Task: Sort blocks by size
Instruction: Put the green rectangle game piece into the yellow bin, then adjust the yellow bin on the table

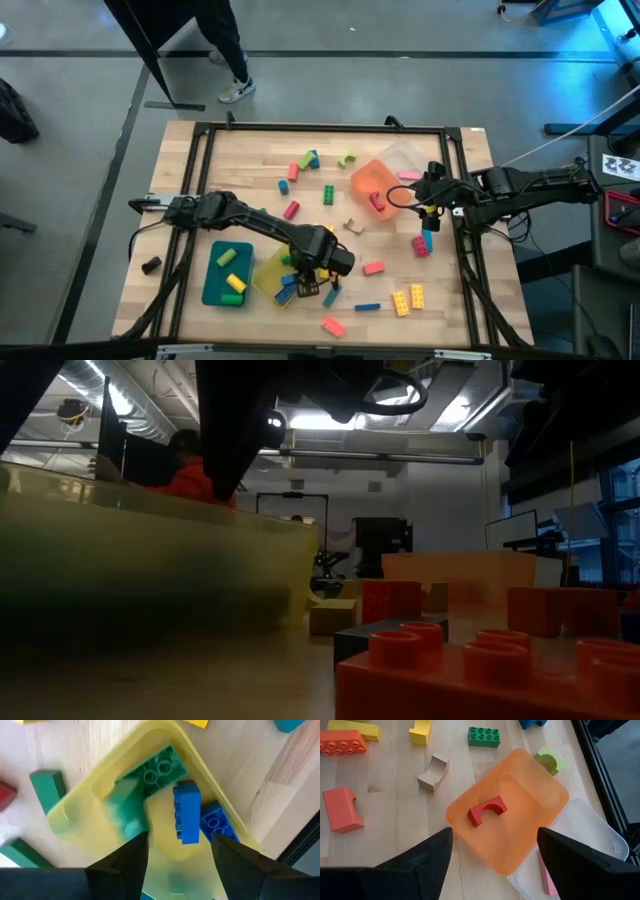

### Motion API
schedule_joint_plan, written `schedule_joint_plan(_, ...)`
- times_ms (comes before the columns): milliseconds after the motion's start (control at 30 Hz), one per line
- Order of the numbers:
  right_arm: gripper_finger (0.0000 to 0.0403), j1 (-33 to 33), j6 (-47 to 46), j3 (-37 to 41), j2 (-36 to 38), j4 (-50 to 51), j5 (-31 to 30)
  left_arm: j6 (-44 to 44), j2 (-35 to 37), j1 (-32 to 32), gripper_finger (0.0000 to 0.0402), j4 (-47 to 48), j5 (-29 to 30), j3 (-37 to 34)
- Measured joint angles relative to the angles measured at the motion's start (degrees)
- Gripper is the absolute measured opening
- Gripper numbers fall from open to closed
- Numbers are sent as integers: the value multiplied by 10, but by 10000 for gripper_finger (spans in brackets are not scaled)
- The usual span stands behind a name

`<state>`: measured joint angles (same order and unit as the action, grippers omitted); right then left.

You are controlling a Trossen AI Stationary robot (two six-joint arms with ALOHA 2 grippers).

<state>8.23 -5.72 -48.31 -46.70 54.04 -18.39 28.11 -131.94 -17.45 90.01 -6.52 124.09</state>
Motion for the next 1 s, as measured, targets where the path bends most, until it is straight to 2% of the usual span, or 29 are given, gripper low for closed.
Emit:
schedule_joint_plan(133,292,0,0,0,0,0,0,-14,1,7,199,0,11,0)
schedule_joint_plan(233,292,0,0,0,0,0,0,-48,2,13,191,-9,67,6)
schedule_joint_plan(433,292,0,0,0,0,0,0,-170,3,25,184,-42,162,10)
schedule_joint_plan(700,292,0,0,0,0,0,0,-174,3,40,184,-43,167,10)
schedule_joint_plan(867,292,0,0,0,0,0,0,-165,1,39,184,-82,165,-1)
schedule_joint_plan(1000,292,0,0,0,0,0,0,-188,3,40,184,-69,145,-13)
